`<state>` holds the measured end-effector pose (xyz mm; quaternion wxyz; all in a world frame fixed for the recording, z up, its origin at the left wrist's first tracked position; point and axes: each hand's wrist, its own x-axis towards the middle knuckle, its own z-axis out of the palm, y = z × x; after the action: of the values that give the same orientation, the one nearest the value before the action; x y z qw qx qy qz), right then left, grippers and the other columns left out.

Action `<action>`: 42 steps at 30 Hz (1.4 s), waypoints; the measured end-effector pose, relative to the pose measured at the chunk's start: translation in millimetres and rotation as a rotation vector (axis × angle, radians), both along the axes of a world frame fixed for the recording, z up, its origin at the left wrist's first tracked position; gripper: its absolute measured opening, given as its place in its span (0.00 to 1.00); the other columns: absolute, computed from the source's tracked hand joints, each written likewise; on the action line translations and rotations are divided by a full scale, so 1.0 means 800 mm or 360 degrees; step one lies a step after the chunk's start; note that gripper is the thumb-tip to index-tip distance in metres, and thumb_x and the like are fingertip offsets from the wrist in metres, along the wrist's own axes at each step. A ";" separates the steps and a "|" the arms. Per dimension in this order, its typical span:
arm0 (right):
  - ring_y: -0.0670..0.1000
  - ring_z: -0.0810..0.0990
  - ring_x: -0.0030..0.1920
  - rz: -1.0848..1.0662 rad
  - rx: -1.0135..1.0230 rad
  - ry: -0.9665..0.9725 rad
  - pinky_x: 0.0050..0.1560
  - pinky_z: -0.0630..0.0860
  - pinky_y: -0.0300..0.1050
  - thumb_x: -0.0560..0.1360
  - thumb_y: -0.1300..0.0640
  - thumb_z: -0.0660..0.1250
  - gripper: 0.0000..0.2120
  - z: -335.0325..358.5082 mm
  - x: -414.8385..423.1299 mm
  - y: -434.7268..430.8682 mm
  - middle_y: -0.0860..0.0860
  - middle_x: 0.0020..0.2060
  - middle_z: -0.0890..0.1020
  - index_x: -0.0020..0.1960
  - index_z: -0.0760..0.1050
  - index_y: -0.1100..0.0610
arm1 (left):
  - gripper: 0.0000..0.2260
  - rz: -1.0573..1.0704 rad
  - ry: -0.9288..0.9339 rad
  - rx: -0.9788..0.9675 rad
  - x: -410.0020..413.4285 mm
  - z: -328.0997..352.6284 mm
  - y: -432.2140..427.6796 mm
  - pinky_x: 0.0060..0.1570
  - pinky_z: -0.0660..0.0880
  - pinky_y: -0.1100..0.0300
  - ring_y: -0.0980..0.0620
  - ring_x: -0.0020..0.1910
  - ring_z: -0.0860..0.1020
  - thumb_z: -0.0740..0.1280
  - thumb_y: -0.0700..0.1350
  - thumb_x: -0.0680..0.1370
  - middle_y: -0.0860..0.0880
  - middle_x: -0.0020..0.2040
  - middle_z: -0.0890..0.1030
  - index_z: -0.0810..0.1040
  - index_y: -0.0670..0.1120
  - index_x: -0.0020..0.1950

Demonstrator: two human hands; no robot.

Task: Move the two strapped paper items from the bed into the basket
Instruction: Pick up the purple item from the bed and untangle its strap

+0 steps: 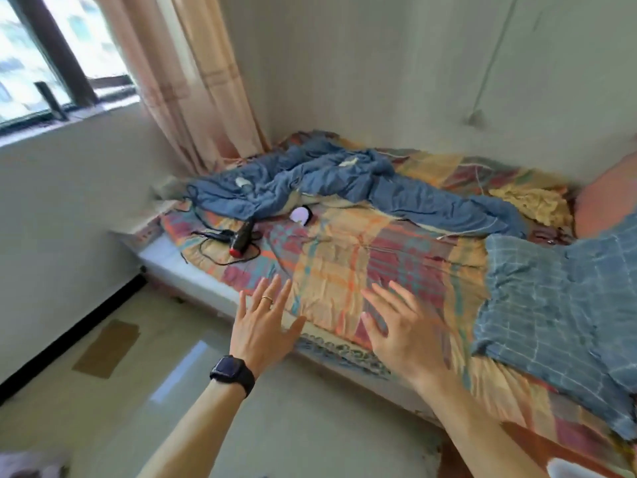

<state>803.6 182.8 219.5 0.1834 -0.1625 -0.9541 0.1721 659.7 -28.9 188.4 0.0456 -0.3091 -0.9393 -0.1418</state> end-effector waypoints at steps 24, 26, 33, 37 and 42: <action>0.49 0.63 0.75 0.0062 -0.0120 -0.0188 0.74 0.60 0.48 0.78 0.43 0.60 0.22 -0.027 -0.399 -0.157 0.45 0.71 0.74 0.71 0.71 0.45 | 0.32 0.0193 0.0055 -0.0024 -0.416 0.001 -0.216 0.76 0.46 0.42 0.50 0.79 0.49 0.56 0.65 0.77 0.53 0.80 0.54 0.53 0.56 0.79; 0.49 0.63 0.74 0.0044 -0.0138 -0.0220 0.74 0.59 0.45 0.78 0.44 0.60 0.22 -0.046 -0.431 -0.150 0.45 0.71 0.74 0.71 0.71 0.46 | 0.32 0.0177 0.0016 -0.0045 -0.450 -0.014 -0.207 0.76 0.46 0.42 0.50 0.79 0.49 0.56 0.65 0.77 0.53 0.80 0.54 0.54 0.56 0.79; 0.51 0.66 0.74 -0.0004 -0.0299 -0.0309 0.73 0.64 0.49 0.78 0.45 0.62 0.22 -0.105 -0.585 -0.104 0.47 0.70 0.74 0.71 0.72 0.48 | 0.31 0.0149 -0.0137 -0.0112 -0.592 -0.054 -0.154 0.76 0.47 0.42 0.50 0.79 0.50 0.57 0.63 0.78 0.52 0.80 0.56 0.56 0.55 0.78; 0.53 0.69 0.72 -0.0039 -0.0363 -0.0347 0.72 0.66 0.50 0.77 0.47 0.64 0.22 -0.130 -0.674 -0.072 0.49 0.68 0.77 0.69 0.74 0.50 | 0.31 0.0103 -0.0260 -0.0192 -0.678 -0.075 -0.116 0.76 0.48 0.41 0.49 0.79 0.51 0.58 0.62 0.78 0.51 0.80 0.57 0.57 0.54 0.78; 0.56 0.72 0.70 -0.0131 -0.0418 -0.0448 0.70 0.68 0.50 0.75 0.46 0.63 0.24 -0.160 -0.780 -0.035 0.52 0.67 0.78 0.68 0.75 0.52 | 0.32 -0.0020 -0.0358 -0.0271 -0.784 -0.103 -0.067 0.76 0.47 0.42 0.49 0.79 0.50 0.57 0.63 0.77 0.52 0.80 0.55 0.54 0.55 0.79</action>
<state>179.8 154.8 91.1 0.0324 -0.2463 -0.9323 0.2629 32.1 -82.8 105.8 -0.0874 -0.2999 -0.9451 -0.0956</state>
